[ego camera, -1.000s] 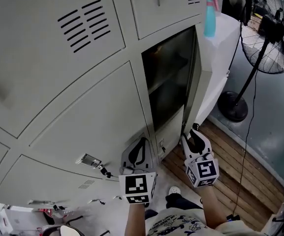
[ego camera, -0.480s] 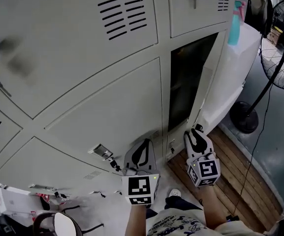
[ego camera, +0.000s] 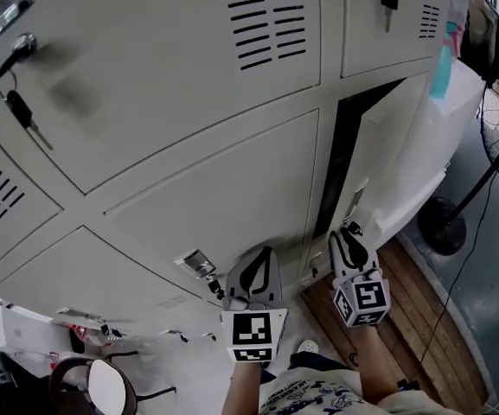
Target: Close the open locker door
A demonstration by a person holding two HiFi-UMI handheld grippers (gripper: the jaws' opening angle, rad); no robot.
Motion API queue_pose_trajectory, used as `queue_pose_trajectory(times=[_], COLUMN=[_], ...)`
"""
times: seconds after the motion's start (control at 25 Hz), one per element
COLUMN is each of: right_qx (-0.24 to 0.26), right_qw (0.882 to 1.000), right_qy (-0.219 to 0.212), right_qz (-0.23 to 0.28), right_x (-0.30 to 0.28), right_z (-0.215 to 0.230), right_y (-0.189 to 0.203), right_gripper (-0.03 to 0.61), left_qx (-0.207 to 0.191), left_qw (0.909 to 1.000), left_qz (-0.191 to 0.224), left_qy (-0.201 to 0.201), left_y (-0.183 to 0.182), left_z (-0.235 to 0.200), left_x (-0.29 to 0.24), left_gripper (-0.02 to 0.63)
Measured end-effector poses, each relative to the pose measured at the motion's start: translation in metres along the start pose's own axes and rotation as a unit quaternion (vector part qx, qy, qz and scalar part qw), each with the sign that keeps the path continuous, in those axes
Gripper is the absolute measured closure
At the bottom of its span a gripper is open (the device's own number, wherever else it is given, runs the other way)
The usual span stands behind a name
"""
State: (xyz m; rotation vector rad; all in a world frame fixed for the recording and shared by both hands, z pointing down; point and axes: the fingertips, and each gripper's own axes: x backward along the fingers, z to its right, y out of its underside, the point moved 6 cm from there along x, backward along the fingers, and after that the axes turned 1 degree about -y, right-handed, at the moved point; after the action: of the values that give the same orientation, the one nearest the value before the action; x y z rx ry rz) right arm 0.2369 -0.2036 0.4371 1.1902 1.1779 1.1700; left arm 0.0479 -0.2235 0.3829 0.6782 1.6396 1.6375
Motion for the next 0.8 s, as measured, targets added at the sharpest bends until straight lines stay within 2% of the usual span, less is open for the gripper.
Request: queue_pose_trajectory(times=[0.48,0.8], right_qx=[-0.008,-0.013], right_qw=[0.999,0.998], right_qy=[-0.031,-0.053], right_qz=[0.001,0.004], right_x=[-0.034,-0.045], right_z=[-0.005,-0.013], right_y=[-0.001,-0.001], right_gripper=[0.500,0.566], left_qx=[0.004,0.003], left_qw=[0.9993,0.9987], left_qz=[0.005,0.006], left_qy=[-0.038,-0.051], left_y=[-0.002,-0.003], left_z=[-0.018,-0.022], left_x=[0.013,0.017], left_gripper=[0.606,0.606])
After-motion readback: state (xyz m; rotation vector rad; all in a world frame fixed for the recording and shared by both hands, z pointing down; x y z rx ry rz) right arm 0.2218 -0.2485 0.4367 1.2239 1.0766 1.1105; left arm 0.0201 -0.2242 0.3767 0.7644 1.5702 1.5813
